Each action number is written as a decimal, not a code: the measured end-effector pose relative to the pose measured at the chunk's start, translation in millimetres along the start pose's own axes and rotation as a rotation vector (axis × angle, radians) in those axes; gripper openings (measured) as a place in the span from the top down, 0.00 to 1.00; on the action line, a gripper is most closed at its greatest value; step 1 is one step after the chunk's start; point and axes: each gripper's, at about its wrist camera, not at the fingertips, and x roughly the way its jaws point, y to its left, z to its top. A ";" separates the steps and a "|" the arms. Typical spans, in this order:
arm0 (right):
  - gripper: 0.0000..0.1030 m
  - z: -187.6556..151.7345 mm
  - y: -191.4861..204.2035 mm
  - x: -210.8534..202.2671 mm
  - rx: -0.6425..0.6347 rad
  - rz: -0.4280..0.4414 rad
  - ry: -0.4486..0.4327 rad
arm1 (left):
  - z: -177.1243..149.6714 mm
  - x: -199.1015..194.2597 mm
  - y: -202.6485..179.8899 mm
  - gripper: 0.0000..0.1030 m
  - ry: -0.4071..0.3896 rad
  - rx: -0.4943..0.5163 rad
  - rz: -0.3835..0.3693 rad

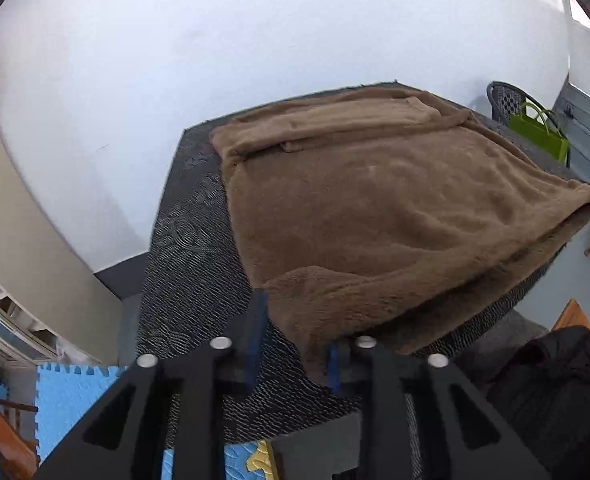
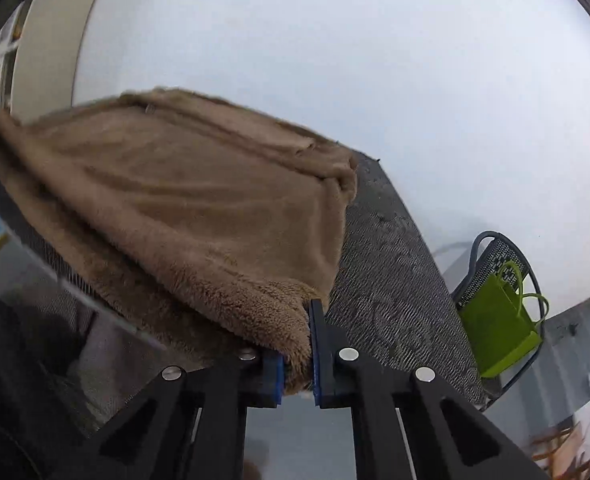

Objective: Fold clothes

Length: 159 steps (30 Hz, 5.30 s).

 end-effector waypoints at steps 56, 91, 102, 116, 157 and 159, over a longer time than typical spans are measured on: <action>0.90 292.7 -97.4 314.5 0.132 -0.095 -0.044 | 325.8 291.4 122.4 0.38 -0.037 0.073 0.086; 0.28 292.3 -127.0 426.8 0.354 0.103 0.259 | 306.4 394.3 169.9 0.01 0.347 -0.288 -0.099; 0.28 300.6 -72.1 392.8 0.120 0.254 0.228 | 295.5 381.4 164.0 0.01 0.395 -0.429 -0.235; 0.71 286.6 -41.2 435.2 -0.010 0.217 0.323 | 288.5 373.2 107.2 0.01 0.338 -0.179 -0.168; 0.22 311.3 -69.5 367.8 0.210 0.132 0.140 | 314.8 302.4 71.1 0.13 0.123 -0.173 -0.053; 0.22 315.8 -48.6 363.4 0.187 0.219 0.163 | 315.9 312.8 45.4 0.13 0.155 -0.133 -0.094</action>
